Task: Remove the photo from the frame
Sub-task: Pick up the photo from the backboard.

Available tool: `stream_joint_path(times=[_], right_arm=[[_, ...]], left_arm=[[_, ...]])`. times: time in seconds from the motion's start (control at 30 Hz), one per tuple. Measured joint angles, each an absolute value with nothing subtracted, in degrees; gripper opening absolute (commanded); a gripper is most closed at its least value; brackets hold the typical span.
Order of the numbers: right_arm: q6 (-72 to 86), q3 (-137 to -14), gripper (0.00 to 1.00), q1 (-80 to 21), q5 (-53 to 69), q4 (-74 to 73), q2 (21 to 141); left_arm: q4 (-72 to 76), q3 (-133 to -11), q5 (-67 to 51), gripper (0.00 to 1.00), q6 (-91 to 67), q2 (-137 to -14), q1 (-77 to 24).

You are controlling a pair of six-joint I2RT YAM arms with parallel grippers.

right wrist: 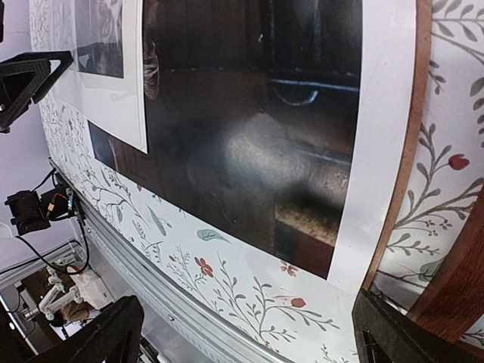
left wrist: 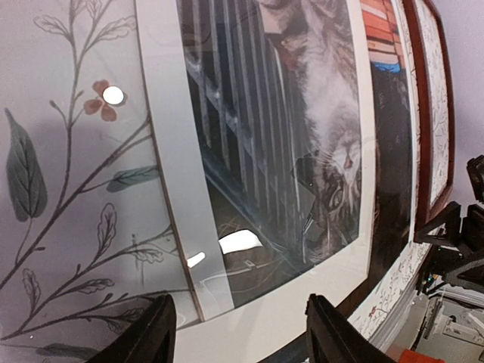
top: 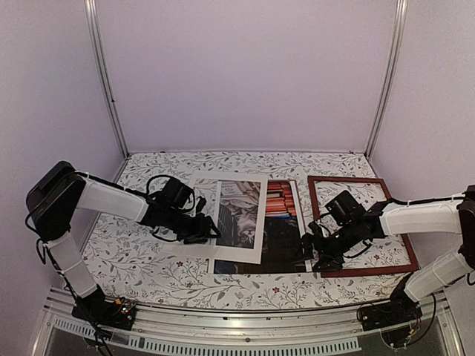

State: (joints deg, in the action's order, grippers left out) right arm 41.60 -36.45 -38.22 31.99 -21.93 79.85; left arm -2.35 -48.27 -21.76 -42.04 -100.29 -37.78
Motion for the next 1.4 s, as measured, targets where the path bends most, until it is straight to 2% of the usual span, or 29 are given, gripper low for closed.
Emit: stream_joint_path(times=[1.4], right_arm=[[42.68,-35.38,0.99,-38.24,31.42,-19.53,80.40]], left_arm=[[-2.24,-48.25,-21.80,0.61,-42.04,-100.31,-37.78]])
